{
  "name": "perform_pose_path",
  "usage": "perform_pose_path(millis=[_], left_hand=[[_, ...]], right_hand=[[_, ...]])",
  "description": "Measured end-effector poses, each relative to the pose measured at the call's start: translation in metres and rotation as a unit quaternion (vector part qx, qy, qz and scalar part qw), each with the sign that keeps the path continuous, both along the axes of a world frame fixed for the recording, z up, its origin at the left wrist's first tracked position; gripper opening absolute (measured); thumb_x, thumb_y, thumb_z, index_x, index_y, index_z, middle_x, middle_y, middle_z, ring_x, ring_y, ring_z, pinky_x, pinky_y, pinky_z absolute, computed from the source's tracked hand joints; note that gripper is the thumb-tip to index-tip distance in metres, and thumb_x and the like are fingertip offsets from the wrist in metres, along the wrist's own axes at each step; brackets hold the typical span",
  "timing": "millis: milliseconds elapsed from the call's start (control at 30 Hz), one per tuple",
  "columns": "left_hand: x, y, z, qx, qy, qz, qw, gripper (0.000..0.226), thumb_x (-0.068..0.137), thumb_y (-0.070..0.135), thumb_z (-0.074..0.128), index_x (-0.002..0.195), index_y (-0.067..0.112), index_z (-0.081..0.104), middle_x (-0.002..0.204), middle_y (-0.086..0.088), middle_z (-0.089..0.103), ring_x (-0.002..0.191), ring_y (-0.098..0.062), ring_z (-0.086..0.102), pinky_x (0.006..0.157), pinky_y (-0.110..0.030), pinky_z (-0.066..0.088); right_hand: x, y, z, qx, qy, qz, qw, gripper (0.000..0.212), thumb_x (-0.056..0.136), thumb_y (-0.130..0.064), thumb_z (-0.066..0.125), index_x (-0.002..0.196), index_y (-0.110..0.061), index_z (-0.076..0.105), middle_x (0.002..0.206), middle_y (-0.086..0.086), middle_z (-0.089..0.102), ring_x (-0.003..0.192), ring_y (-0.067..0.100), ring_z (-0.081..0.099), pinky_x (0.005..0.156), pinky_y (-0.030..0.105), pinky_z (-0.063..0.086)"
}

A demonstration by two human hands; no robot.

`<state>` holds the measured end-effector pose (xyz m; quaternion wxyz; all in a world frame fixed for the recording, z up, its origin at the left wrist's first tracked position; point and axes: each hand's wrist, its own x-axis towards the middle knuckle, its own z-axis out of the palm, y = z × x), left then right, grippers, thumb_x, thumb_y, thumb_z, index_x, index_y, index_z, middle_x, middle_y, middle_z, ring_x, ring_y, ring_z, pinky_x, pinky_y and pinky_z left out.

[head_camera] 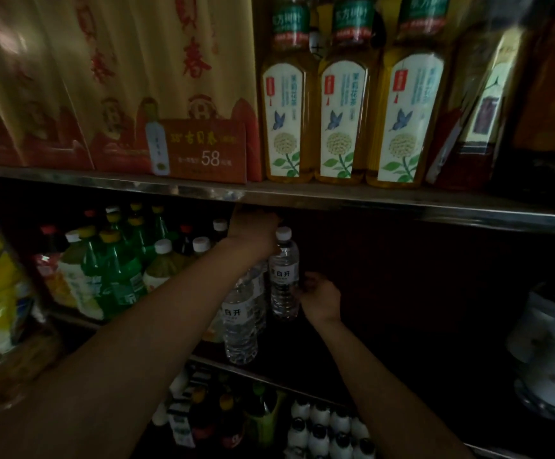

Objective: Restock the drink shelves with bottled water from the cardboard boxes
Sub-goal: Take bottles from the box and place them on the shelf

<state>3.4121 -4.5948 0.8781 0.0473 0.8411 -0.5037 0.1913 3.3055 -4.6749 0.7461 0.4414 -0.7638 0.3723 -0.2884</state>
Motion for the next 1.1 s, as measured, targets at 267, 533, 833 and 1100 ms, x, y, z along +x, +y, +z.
perform_pose_path(millis=[267, 533, 833, 1100], left_hand=[[-0.011, 0.062, 0.022, -0.208, 0.254, 0.017, 0.944, 0.016, 0.08, 0.028, 0.071, 0.079, 0.013, 0.066, 0.088, -0.006, 0.068, 0.088, -0.023, 0.064, 0.076, -0.031, 0.052], [-0.015, 0.186, 0.027, -0.306, 0.323, 0.007, 0.895, 0.035, 0.08, 0.012, 0.075, 0.113, 0.015, 0.063, 0.07, 0.009, 0.066, 0.067, 0.005, 0.059, 0.063, -0.002, 0.042], [-0.012, 0.424, 0.001, -0.286, 0.208, 0.144, 0.924, 0.015, 0.089, 0.014, 0.063, 0.076, 0.009, 0.07, 0.071, -0.006, 0.07, 0.067, -0.015, 0.065, 0.067, -0.026, 0.051], [-0.067, 0.686, -0.051, -0.242, 0.189, 0.364, 0.879, 0.035, 0.1, 0.034, 0.041, 0.112, 0.01, 0.064, 0.108, -0.013, 0.067, 0.101, -0.032, 0.061, 0.079, -0.037, 0.048]], right_hand=[[-0.006, 0.048, 0.056, -0.028, -0.089, -0.086, 0.992, 0.021, 0.086, -0.018, 0.066, 0.104, -0.008, 0.065, 0.105, 0.01, 0.069, 0.099, 0.025, 0.064, 0.07, 0.02, 0.038], [0.021, 0.156, 0.128, -0.123, -0.116, 0.027, 0.985, 0.014, 0.085, -0.019, 0.068, 0.095, -0.016, 0.059, 0.097, 0.004, 0.064, 0.089, 0.018, 0.061, 0.07, 0.023, 0.039], [0.054, 0.333, 0.116, -0.123, -0.044, 0.228, 0.965, 0.023, 0.09, -0.021, 0.064, 0.111, -0.011, 0.059, 0.1, 0.004, 0.06, 0.091, 0.022, 0.06, 0.067, 0.023, 0.043], [0.06, 0.582, 0.071, -0.175, 0.042, 0.468, 0.865, 0.034, 0.089, -0.027, 0.062, 0.119, -0.013, 0.063, 0.117, 0.008, 0.065, 0.11, 0.028, 0.06, 0.084, 0.031, 0.046]])
